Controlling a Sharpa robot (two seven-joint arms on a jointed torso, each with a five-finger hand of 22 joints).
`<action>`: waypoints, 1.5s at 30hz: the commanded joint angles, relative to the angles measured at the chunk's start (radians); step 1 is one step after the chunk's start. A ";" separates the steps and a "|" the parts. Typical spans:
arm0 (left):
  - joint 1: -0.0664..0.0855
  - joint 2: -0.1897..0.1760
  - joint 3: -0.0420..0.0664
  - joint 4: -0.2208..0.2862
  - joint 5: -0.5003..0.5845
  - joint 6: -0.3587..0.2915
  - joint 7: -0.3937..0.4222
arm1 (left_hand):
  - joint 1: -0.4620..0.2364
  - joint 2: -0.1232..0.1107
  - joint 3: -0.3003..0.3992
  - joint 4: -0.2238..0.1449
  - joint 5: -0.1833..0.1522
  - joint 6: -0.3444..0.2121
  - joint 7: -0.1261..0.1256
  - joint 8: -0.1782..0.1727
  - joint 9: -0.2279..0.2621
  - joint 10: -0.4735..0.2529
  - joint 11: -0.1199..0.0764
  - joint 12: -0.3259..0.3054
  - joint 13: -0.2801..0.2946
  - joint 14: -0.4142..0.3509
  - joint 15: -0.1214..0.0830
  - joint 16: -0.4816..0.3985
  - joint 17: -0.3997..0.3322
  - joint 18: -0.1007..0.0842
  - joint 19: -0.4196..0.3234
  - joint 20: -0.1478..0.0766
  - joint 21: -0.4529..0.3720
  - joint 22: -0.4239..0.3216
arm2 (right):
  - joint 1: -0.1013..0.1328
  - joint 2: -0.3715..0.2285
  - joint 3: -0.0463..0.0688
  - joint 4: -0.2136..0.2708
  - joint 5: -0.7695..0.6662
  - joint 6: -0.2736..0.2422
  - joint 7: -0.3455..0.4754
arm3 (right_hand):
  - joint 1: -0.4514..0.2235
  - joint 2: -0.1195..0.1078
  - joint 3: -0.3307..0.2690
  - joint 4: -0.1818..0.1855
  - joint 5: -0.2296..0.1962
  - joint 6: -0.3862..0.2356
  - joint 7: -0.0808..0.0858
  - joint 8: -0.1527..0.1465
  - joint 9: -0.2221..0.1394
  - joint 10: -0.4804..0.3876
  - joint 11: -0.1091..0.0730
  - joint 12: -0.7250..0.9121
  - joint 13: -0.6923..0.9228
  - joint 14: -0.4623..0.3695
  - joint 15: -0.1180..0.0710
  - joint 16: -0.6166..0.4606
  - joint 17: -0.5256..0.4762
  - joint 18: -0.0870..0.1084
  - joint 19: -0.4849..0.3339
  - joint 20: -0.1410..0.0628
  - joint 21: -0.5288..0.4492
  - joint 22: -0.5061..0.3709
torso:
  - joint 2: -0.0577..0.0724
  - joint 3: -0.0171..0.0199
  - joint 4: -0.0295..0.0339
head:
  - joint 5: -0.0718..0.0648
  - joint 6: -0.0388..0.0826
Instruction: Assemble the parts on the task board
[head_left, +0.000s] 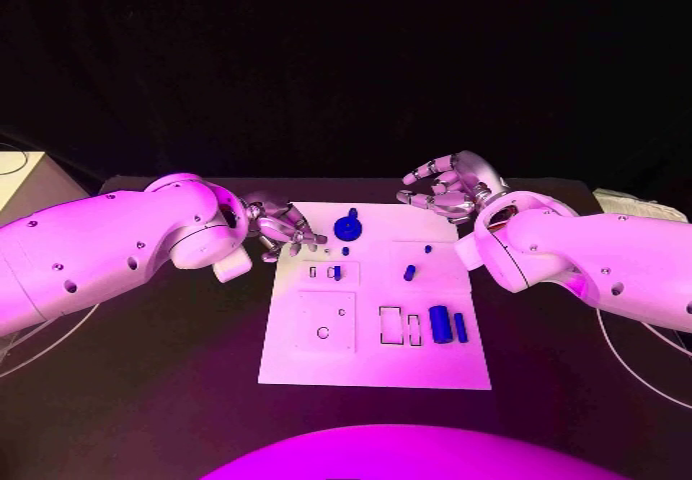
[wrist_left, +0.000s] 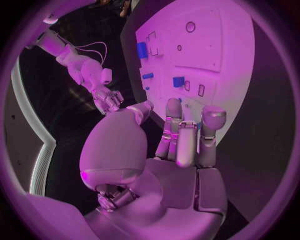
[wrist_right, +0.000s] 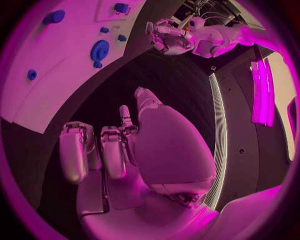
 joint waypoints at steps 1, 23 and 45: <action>0.005 0.027 -0.005 -0.015 -0.134 0.076 -0.089 | -0.019 0.005 -0.014 0.005 -0.003 -0.010 -0.004 0.014 0.016 0.046 -0.002 0.078 0.088 0.051 -0.008 0.023 0.095 -0.021 0.029 -0.002 0.033 0.049 | 0.005 -0.001 0.000 -0.014 0.085 0.014 0.004 | -0.009 0.002 0.004 0.000 0.005 -0.008 -0.003 0.006 0.000 -0.001 0.006 -0.003 0.156 0.102 0.007 0.000 0.256 0.007 0.034 0.005 -0.005 0.178 | 0.002 0.0011 0.0010 | 0.002 -0.004; 0.019 0.149 -0.050 -0.101 -0.193 0.126 -0.113 | -0.080 0.025 -0.068 0.008 -0.004 -0.018 -0.012 0.040 0.064 0.081 -0.009 0.179 0.202 0.067 -0.014 0.055 0.138 -0.034 0.066 -0.007 0.085 0.125 | 0.018 -0.003 0.000 -0.037 0.096 0.025 -0.036 | -0.015 -0.001 0.009 -0.001 0.007 -0.028 0.001 0.001 -0.003 -0.008 0.009 -0.009 0.149 0.101 0.009 -0.002 0.251 0.009 0.030 0.007 -0.016 0.173 | 0.008 -0.0019 -0.0006 | -0.011 -0.022; 0.019 0.186 -0.055 -0.123 -0.188 0.175 -0.113 | -0.083 0.025 -0.075 0.006 -0.003 -0.022 -0.012 0.041 0.070 0.076 -0.009 0.177 0.199 0.068 -0.014 0.058 0.143 -0.035 0.069 -0.007 0.090 0.132 | 0.020 0.001 0.000 -0.047 0.088 0.036 -0.054 | -0.019 -0.003 0.011 -0.001 0.005 -0.035 0.003 0.000 -0.004 -0.017 0.011 -0.017 0.140 0.098 0.010 -0.007 0.241 0.012 0.023 0.008 -0.032 0.164 | 0.008 -0.0023 -0.0020 | -0.021 -0.030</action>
